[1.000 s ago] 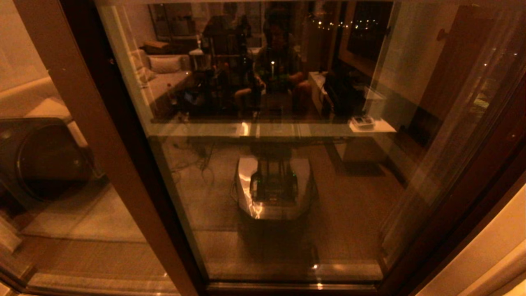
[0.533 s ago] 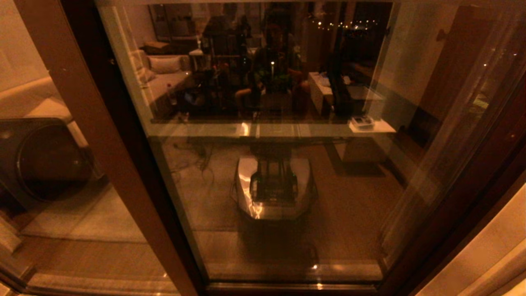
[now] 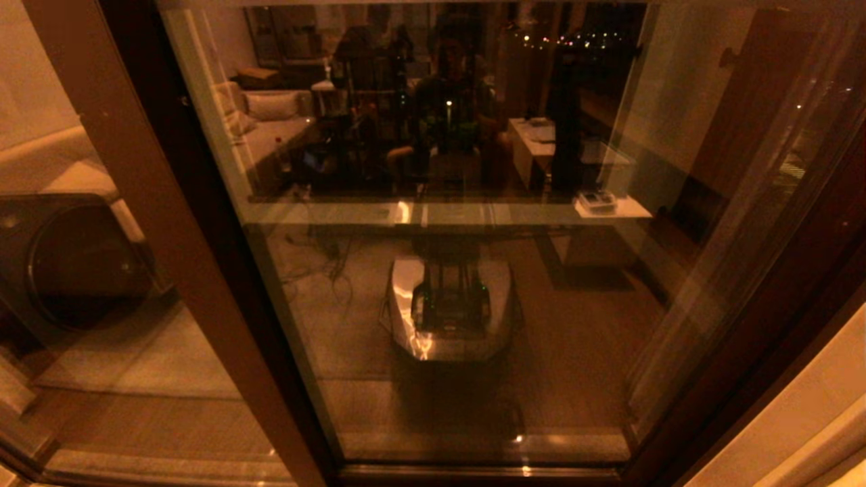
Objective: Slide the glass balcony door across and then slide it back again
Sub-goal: Open the slid door
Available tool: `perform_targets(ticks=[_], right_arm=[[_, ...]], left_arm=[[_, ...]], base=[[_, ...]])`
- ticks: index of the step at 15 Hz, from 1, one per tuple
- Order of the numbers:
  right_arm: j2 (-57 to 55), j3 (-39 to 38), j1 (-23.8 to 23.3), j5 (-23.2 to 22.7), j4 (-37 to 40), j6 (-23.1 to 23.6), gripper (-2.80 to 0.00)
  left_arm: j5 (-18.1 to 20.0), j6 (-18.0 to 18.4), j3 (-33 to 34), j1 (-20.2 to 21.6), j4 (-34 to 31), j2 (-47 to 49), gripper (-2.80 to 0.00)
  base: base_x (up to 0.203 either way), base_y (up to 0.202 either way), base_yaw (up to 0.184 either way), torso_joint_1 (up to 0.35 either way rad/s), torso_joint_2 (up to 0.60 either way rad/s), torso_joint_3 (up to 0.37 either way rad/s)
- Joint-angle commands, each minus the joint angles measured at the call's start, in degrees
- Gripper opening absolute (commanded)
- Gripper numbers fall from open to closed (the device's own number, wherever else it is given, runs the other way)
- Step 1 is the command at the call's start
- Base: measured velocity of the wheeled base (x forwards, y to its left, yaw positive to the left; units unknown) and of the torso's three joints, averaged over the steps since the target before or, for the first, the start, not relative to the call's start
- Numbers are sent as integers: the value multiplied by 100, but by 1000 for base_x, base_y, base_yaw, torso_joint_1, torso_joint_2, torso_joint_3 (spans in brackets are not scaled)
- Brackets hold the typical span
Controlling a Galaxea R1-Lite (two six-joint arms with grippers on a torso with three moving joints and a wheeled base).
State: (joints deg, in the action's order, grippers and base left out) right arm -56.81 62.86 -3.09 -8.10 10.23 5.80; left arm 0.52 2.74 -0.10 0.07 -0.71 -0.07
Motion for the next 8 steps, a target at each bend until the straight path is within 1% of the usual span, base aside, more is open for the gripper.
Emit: perform_targets(ticks=[1, 3, 5, 6, 7, 8], right_arm=[[-1045, 487, -833, -487, 102, -151, -280], [-1433, 1128, -2014, -1674, 611, -359, -280], [-1764, 1697, -3138, -3075, 1315, -471, -280], [-1828, 1737, -3573, -3762, 1563, -465, -280], [-1850, 1632, -3903, -4309, 1701, -355, -280], [-1885, 1522, -4220, -4798, 1771, -135, -280]], left_arm=[[0, -2, 1, 1, 0, -1, -280], [0, -2, 1, 0, 0, -1, -280], [0, -2, 1, 1, 0, -1, -280], [0, -2, 1, 1, 0, -1, -280], [0, -2, 1, -4, 0, -1, -280], [0, -2, 1, 1, 0, -1, -280]], base=[[0, 0, 0, 0, 0, 0], [0, 0, 0, 0, 0, 0], [0, 0, 0, 0, 0, 0], [0, 0, 0, 0, 0, 0], [0, 0, 0, 0, 0, 0], [0, 0, 0, 0, 0, 0]])
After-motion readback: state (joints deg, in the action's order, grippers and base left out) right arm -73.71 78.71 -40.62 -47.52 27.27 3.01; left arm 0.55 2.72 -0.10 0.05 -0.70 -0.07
